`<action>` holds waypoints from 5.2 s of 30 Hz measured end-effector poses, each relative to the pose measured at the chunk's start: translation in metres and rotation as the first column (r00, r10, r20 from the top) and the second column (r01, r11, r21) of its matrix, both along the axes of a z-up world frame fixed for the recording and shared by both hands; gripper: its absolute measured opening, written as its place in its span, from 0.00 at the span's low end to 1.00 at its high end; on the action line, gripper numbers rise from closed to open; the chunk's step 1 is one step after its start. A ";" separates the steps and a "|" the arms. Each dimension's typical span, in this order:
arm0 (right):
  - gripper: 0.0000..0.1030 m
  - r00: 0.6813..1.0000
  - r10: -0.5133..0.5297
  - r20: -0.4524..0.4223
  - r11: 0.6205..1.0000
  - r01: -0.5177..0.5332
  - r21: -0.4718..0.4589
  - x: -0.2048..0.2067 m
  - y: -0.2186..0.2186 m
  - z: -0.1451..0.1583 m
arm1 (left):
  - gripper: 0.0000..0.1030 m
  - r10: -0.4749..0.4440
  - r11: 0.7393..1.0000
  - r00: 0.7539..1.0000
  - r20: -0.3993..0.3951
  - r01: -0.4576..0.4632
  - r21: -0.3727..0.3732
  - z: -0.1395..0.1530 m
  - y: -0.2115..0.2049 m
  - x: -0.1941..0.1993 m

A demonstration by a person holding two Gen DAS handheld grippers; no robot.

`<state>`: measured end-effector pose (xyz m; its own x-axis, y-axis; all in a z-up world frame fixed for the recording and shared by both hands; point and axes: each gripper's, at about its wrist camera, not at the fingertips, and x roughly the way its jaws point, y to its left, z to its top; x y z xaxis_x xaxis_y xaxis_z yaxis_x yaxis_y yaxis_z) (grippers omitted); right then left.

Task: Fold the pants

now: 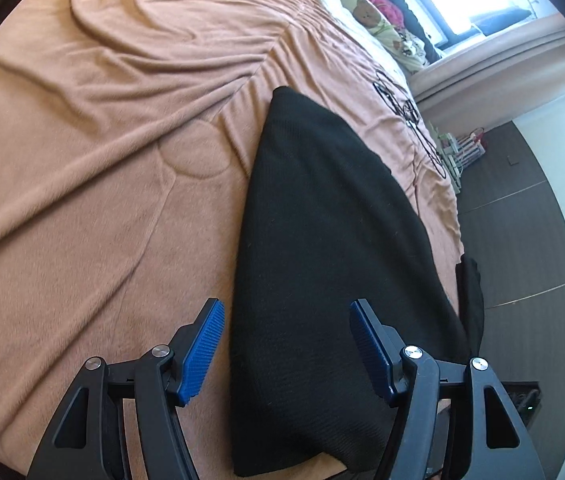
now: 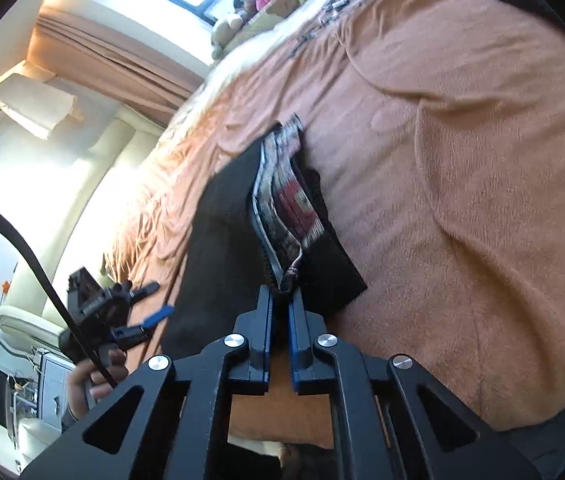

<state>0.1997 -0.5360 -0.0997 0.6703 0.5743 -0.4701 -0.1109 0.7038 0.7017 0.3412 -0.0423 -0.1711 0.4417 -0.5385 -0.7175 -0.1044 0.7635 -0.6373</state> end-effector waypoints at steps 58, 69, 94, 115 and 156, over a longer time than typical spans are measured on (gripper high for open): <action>0.48 0.951 0.258 -0.170 0.960 -0.272 -0.062 0.283 0.028 0.002 | 0.54 0.042 0.998 0.999 -0.005 -0.042 -0.043 -0.017 -0.006 0.064; 0.45 0.930 0.313 -0.194 0.950 -0.311 0.038 0.292 0.023 -0.010 | 0.54 0.038 0.999 0.999 0.002 -0.038 -0.036 -0.015 -0.009 0.066; 0.01 0.962 0.172 -0.212 0.949 -0.220 -0.227 0.261 0.032 0.004 | 0.54 -0.001 0.999 1.000 -0.025 -0.001 -0.050 -0.019 -0.012 0.060; 0.63 0.928 0.318 -0.195 0.925 -0.349 -0.150 0.176 0.000 0.000 | 0.54 -0.042 0.996 0.998 -0.048 0.038 -0.085 -0.022 -0.020 0.011; 0.70 0.900 0.389 -0.198 0.921 -0.383 0.069 0.243 0.003 -0.047 | 0.45 -0.053 0.996 0.998 -0.015 0.052 -0.066 -0.024 -0.023 0.064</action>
